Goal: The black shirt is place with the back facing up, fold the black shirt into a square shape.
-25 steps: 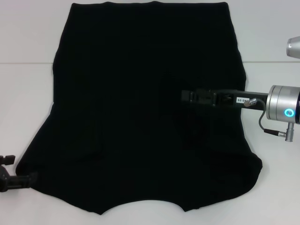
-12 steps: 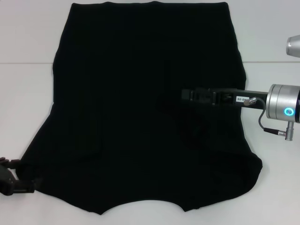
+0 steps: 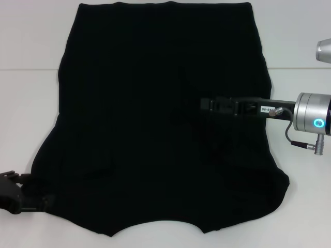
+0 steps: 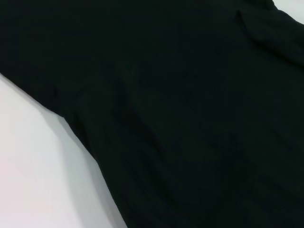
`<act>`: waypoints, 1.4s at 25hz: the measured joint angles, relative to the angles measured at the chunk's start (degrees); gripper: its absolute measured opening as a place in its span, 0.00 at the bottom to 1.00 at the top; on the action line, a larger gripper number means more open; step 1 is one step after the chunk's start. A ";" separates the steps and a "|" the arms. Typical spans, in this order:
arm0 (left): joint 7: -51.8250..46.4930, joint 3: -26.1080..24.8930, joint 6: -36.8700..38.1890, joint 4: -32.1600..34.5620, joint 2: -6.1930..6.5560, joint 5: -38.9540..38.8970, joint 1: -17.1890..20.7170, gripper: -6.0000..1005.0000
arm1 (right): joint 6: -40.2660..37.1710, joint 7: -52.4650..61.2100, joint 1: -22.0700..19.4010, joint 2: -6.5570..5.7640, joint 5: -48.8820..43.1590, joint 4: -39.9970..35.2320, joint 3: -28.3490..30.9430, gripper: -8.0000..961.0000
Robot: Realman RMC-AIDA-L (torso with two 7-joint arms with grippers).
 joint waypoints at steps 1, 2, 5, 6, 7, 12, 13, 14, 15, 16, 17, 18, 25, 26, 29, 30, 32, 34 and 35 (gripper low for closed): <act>0.00 0.00 0.02 0.00 0.00 -0.01 -0.06 0.96 | 0.01 0.00 0.01 0.00 0.00 -0.01 0.00 0.74; 0.00 0.00 0.03 0.01 0.01 -0.01 -0.13 0.96 | 0.01 0.00 0.03 -0.01 0.00 -0.02 0.00 0.74; 0.00 0.00 0.04 -0.03 0.02 0.16 -0.40 0.96 | 0.08 -0.01 0.09 -0.06 0.06 -0.07 0.00 0.74; 0.00 0.00 0.04 -0.05 0.02 0.22 -0.47 0.96 | 0.11 0.00 0.10 -0.06 0.07 -0.07 0.00 0.74; 0.00 0.00 0.00 -0.05 0.02 0.26 -0.51 0.96 | 0.14 -0.02 0.10 -0.07 0.08 -0.08 0.00 0.74; -0.09 0.22 -0.90 -0.24 0.04 0.44 -0.72 0.96 | 0.24 -0.09 0.09 -0.09 0.47 -0.09 0.00 0.74; -0.37 0.55 -1.12 -0.35 0.13 0.60 -0.73 0.95 | 0.27 -0.09 0.09 -0.10 0.60 -0.09 0.00 0.74; -0.82 0.98 -1.36 -0.48 0.23 0.84 -0.73 0.94 | 0.29 -0.09 0.09 -0.13 0.70 -0.09 0.00 0.74; -1.38 1.48 -1.63 -0.65 0.39 1.22 -0.77 0.93 | 0.32 -0.10 0.09 -0.15 0.72 -0.09 0.00 0.74; -1.84 1.89 -1.80 -0.74 0.49 1.62 -0.81 0.92 | 0.33 -0.13 0.09 -0.17 0.74 -0.09 0.00 0.74; -2.12 2.16 -1.91 -0.80 0.53 1.94 -0.85 0.91 | 0.33 -0.16 0.09 -0.17 0.74 -0.09 0.00 0.74; -2.24 2.25 -1.95 -0.80 0.53 2.10 -0.87 0.90 | 0.33 -0.23 0.10 -0.18 0.74 -0.09 0.00 0.74; -2.28 2.22 -1.57 -0.22 0.37 1.85 -0.81 0.53 | 0.33 -0.63 0.22 -0.18 0.74 -0.09 0.00 0.74; -2.28 2.22 -1.60 -0.29 0.37 1.93 -0.88 0.46 | 0.33 -0.63 0.23 -0.18 0.74 -0.09 0.00 0.74; -2.28 2.22 -1.66 -0.39 0.37 1.97 -0.95 0.31 | 0.33 -0.63 0.21 -0.18 0.74 -0.09 0.00 0.74; -2.28 2.23 -1.71 -0.43 0.37 1.99 -0.97 0.26 | 0.33 -0.63 0.19 -0.18 0.74 -0.09 0.00 0.74; -2.28 2.28 -1.84 -0.45 0.37 2.00 -1.01 0.18 | 0.33 -0.63 0.18 -0.18 0.73 -0.09 0.00 0.74; -2.28 2.30 -1.91 -0.45 0.36 2.01 -1.07 0.12 | 0.33 -0.63 0.16 -0.18 0.72 -0.09 0.00 0.74; -2.28 2.30 -1.92 -0.45 0.33 2.01 -1.11 0.10 | 0.34 -0.62 0.14 -0.20 0.72 -0.09 0.00 0.74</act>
